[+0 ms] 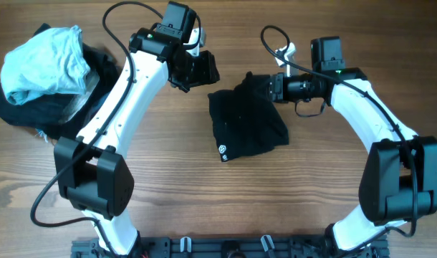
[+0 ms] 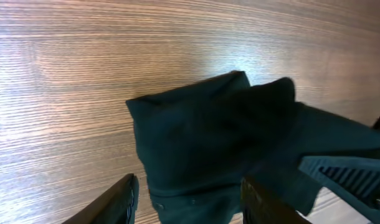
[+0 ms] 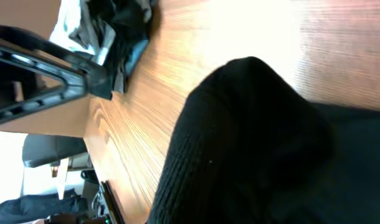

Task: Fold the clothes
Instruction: 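Grasp the folded bundle with both grippers and lift it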

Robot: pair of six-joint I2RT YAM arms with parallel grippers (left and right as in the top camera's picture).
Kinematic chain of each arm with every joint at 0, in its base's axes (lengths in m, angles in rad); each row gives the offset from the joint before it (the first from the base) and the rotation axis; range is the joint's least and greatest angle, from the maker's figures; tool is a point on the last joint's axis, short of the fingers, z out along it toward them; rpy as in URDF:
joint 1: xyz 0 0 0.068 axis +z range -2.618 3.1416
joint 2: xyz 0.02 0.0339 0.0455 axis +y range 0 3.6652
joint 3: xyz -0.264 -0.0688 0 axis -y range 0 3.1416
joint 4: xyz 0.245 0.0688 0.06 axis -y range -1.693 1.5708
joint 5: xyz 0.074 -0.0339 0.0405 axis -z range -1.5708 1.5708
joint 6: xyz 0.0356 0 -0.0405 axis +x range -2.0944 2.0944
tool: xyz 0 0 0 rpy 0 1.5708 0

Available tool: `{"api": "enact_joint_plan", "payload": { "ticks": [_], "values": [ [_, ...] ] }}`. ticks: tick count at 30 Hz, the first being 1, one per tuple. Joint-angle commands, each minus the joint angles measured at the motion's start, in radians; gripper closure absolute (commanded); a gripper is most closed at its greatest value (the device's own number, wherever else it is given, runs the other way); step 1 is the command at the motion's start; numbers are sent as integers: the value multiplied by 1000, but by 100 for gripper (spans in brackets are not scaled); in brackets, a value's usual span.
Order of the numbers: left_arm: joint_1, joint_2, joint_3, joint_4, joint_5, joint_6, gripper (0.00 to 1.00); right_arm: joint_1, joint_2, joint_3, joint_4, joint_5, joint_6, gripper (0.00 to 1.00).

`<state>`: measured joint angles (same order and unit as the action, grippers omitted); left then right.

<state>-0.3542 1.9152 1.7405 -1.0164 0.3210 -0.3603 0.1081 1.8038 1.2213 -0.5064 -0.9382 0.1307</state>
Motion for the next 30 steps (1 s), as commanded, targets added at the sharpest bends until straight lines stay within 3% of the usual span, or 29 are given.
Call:
{"api": "enact_joint_plan", "payload": {
  "ticks": [1,2,3,4,6,8,11,13,14,15,16,17,19,20,22,24,28,30],
  "values": [
    [-3,-22,19,2,-27,16,45,-5,-29,22,8,114,26,96],
    [-3,-22,19,2,-27,16,43,-5,-29,22,-9,220,27,92],
    [-3,-22,19,2,-27,16,42,-5,-29,22,-29,342,35,42],
    [-3,-22,18,0,-27,16,41,-5,-29,22,-61,529,95,14],
    [-3,-22,18,-24,-27,16,40,-18,-29,23,-111,740,166,10],
    [-3,-21,17,-65,-27,16,39,-51,-42,23,-143,727,165,16],
    [-3,-21,6,-101,-27,16,37,-90,-108,23,-148,540,142,26],
    [-3,-21,-15,-113,-27,16,36,-92,-174,23,-154,327,11,46],
    [-3,-21,-26,-119,-27,16,36,-84,-198,22,-172,257,-5,61],
    [-3,-21,-38,-119,-26,16,36,-67,-211,22,-195,233,-6,80],
    [-3,-21,-53,-119,-26,16,38,-49,-211,22,-213,240,-12,91],
    [-3,-21,-68,-117,-22,16,38,-17,-196,11,-225,268,-17,96],
    [-3,-21,-99,-112,3,16,25,37,-152,-34,-207,312,31,96],
    [-3,-21,-113,-104,27,16,26,58,-119,-60,-193,345,65,96],
    [-6,-21,-143,-71,107,16,45,75,-43,-96,-175,417,163,96],
    [-22,-21,-182,-19,167,16,70,73,50,-123,-132,426,223,96],
    [-72,-21,-260,42,207,11,77,56,158,-123,-119,407,350,96],
    [-103,-19,-312,106,249,11,76,43,137,-119,-114,334,293,94]
  ]
}}
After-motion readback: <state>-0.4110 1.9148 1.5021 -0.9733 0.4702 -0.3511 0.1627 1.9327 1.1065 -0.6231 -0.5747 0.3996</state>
